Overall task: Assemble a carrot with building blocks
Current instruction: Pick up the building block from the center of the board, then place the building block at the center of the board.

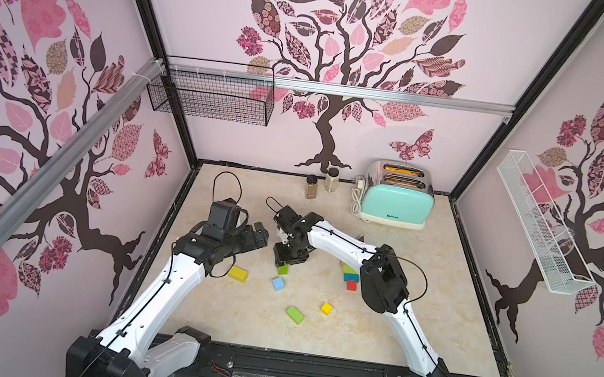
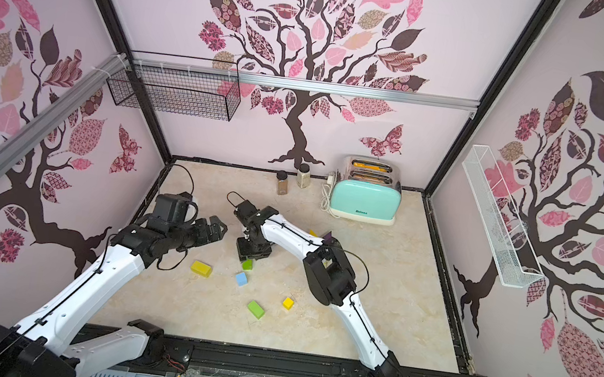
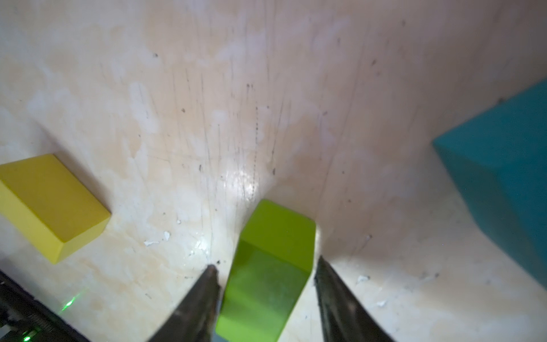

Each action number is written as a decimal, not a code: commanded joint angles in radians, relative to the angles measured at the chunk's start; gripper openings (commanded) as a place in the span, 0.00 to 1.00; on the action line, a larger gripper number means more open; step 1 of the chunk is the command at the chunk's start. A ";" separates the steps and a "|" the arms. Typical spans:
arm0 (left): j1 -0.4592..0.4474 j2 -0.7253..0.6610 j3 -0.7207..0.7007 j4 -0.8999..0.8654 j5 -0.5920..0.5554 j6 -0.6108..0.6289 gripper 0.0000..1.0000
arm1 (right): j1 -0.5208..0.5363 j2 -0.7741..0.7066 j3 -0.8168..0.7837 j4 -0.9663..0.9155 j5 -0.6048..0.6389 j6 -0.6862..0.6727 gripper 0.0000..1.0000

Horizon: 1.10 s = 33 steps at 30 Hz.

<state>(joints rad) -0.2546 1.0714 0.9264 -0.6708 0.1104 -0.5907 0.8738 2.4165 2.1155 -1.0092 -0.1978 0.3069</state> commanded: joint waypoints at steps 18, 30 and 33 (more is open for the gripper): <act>0.008 0.082 0.048 0.077 0.047 -0.011 0.98 | -0.014 -0.202 -0.252 0.045 0.212 -0.468 0.31; 0.009 0.120 0.037 0.121 0.058 -0.030 0.98 | -0.017 -0.174 -0.262 0.122 0.226 -0.569 0.49; 0.009 0.130 0.035 0.128 0.061 -0.043 0.98 | -0.017 -0.184 -0.270 0.123 0.235 -0.559 0.60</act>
<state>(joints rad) -0.2493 1.1889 0.9585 -0.5709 0.1631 -0.6197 0.8597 2.2356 1.8488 -0.9081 0.0143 -0.2417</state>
